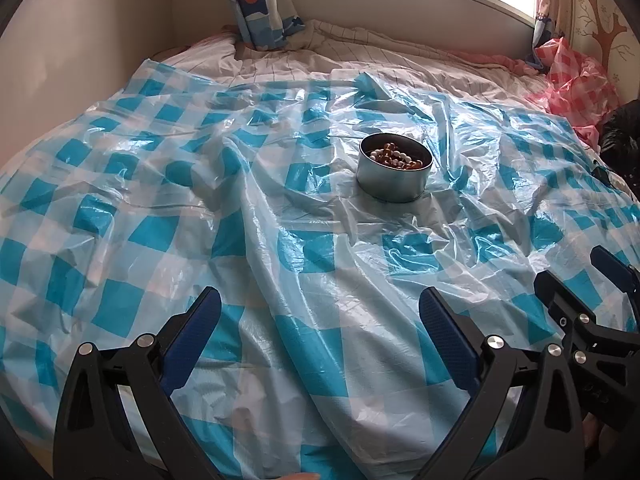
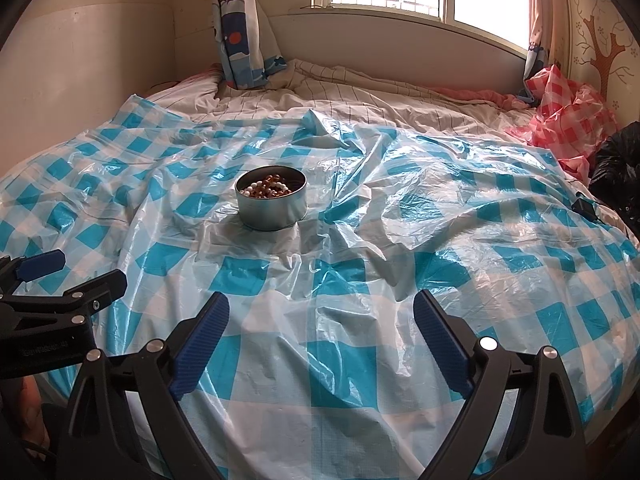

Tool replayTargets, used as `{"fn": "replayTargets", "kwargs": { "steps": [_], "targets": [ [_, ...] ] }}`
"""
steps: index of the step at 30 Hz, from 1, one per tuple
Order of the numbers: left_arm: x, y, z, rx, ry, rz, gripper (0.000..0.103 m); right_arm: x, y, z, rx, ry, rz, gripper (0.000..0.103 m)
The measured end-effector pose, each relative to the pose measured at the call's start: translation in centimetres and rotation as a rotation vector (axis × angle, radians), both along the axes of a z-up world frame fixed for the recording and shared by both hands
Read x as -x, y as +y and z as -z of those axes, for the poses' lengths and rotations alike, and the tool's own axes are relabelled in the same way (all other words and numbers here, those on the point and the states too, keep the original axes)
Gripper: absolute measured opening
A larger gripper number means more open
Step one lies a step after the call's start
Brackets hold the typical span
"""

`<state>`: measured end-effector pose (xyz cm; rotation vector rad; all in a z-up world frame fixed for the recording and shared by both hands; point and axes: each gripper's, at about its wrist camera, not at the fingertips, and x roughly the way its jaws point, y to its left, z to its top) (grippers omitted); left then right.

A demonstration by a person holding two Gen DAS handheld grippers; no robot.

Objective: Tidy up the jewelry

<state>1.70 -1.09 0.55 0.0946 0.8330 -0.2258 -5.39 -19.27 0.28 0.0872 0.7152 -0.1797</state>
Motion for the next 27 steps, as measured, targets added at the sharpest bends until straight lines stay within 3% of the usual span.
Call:
{"fn": "replayTargets", "kwargs": {
  "steps": [27],
  "targets": [
    [-0.20, 0.37, 0.00, 0.003, 0.007, -0.012, 0.095, 0.00, 0.21, 0.06, 0.003, 0.000, 0.000, 0.092]
  ]
}}
